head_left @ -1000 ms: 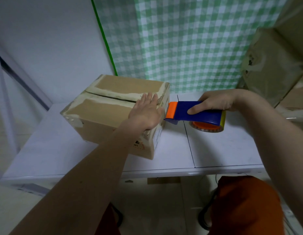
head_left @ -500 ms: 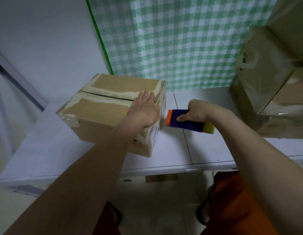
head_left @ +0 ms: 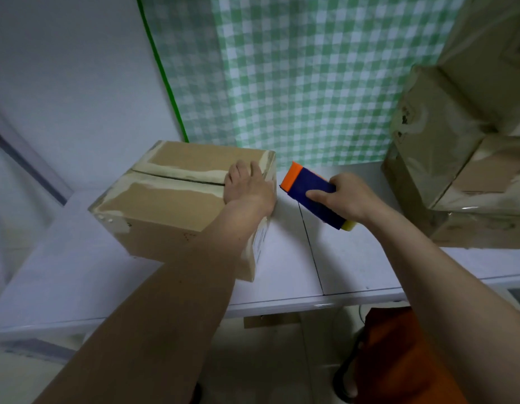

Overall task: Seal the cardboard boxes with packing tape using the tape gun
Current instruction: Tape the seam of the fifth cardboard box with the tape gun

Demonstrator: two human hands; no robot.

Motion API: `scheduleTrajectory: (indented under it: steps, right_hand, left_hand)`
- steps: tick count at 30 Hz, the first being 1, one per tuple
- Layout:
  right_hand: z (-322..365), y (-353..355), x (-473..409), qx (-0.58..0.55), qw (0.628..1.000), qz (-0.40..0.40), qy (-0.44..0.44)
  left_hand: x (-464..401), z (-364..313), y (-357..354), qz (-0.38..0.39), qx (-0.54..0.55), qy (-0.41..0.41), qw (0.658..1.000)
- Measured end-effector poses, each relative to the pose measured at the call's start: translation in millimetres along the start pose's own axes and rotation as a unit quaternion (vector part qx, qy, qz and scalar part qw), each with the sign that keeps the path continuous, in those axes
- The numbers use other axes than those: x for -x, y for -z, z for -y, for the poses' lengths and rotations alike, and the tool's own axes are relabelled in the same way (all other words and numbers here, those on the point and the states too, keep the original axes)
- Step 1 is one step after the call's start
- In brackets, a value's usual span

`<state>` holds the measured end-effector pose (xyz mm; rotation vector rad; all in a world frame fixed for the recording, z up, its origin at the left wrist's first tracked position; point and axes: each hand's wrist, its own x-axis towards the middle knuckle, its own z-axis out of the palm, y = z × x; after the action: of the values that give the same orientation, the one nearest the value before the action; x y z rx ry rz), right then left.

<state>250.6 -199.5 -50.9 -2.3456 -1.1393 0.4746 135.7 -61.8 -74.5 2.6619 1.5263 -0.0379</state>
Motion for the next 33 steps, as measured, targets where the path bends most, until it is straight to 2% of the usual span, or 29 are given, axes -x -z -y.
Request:
scheduleTrajectory:
  steps: [5,9,12,16,18,22,23,24,25,26,27,28,30,33]
  right_hand:
    - [7,8,4,-0.060,0.996,-0.052,0.034]
    - [22,15,7,-0.096,0.991,-0.073,0.055]
    - [36,25,12,-0.113,0.992,-0.019,0.059]
    - [52,39,26,-0.058,0.993,0.083,0.064]
    - [57,40,32,-0.049,0.989,0.109,0.085]
    - [61,37,39,-0.054,0.985,0.111,0.125]
    - [61,37,40,-0.058,0.983,0.111,0.133]
    - [60,36,41,-0.063,0.982,0.112,0.140]
    - [58,35,41,-0.068,0.980,0.115,0.146]
    - [56,35,41,-0.074,0.979,0.115,0.151]
    - [55,36,41,-0.080,0.978,0.115,0.156]
    - [55,37,42,-0.086,0.977,0.114,0.161]
    - [58,39,42,-0.095,0.973,0.119,0.175]
    - [69,43,44,-0.100,0.963,0.146,0.203]
  left_hand:
    - [13,10,-3,0.021,0.001,-0.058,0.998]
    - [36,30,-5,0.021,-0.007,-0.151,0.988]
    - [58,54,-1,0.012,-0.022,-0.258,0.966]
    - [81,84,2,-0.002,-0.056,-0.390,0.919]
    - [82,96,0,-0.021,-0.065,-0.426,0.902]
    - [79,111,-6,-0.112,-0.032,-0.474,0.873]
    - [80,115,-10,-0.141,-0.020,-0.473,0.869]
    - [85,117,-12,-0.151,0.037,-0.451,0.879]
    - [93,118,-12,-0.149,0.152,-0.398,0.892]
    - [100,116,-8,-0.150,0.303,-0.327,0.883]
    - [103,112,-1,-0.159,0.438,-0.248,0.849]
    - [104,107,11,-0.166,0.528,-0.171,0.815]
    - [99,101,38,-0.114,0.621,-0.056,0.774]
    - [93,101,67,0.033,0.699,-0.022,0.714]
